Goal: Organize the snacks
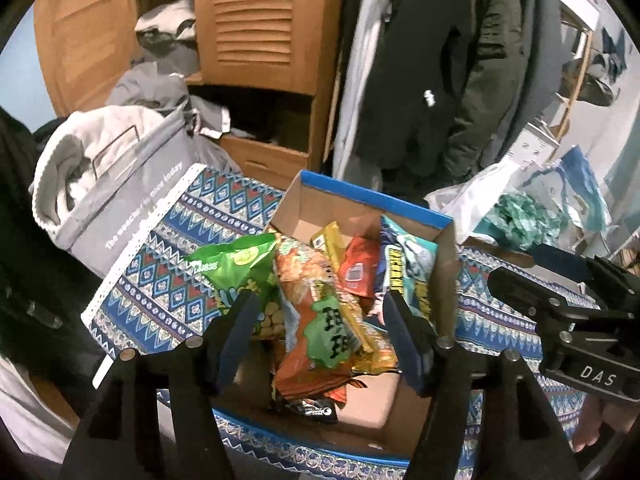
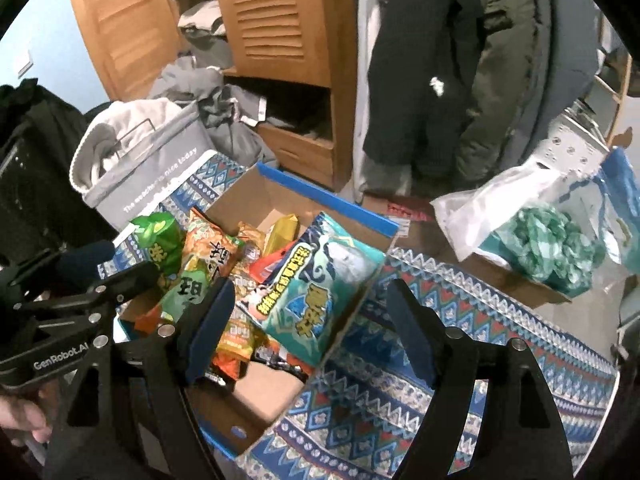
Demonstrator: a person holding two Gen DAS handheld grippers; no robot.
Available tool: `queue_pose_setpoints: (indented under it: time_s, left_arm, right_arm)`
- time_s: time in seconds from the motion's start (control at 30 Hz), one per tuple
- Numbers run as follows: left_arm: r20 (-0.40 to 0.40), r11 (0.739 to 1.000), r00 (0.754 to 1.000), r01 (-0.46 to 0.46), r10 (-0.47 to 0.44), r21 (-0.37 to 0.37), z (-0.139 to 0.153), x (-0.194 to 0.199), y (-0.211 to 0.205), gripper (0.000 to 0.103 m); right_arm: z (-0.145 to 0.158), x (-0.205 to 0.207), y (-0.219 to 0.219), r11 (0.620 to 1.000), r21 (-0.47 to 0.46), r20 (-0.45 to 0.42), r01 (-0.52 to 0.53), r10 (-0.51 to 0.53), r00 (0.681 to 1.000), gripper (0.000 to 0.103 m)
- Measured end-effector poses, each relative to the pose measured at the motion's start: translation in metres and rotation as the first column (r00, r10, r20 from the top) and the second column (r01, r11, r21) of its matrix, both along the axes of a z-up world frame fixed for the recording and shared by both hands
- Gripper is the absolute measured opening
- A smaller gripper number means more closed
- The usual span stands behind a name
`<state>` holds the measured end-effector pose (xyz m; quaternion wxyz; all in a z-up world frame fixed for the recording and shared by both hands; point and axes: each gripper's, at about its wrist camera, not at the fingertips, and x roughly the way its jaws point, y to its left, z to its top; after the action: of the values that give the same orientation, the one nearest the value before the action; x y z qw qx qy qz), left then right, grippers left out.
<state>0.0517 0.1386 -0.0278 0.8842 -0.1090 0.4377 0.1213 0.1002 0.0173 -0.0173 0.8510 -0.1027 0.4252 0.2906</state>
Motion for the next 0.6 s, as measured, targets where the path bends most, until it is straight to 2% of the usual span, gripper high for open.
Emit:
queue_pose_setpoints:
  time_s: [0.17, 0.6]
  left_arm:
    - [0.021, 1.0, 1.0, 0.021, -0.022, 0.022, 0.009, -0.007, -0.011, 0.076]
    - [0.047, 0.996, 0.999, 0.017, -0.021, 0.084, 0.024, -0.022, -0.028, 0.085]
  right_arm:
    - [0.012, -0.011, -0.018, 0.999, 0.02, 0.011, 0.025, -0.025, 1.0, 0.079]
    - [0.03, -0.031, -0.054, 0.997, 0.046, 0.044, 0.056, -0.058, 0.997, 0.079]
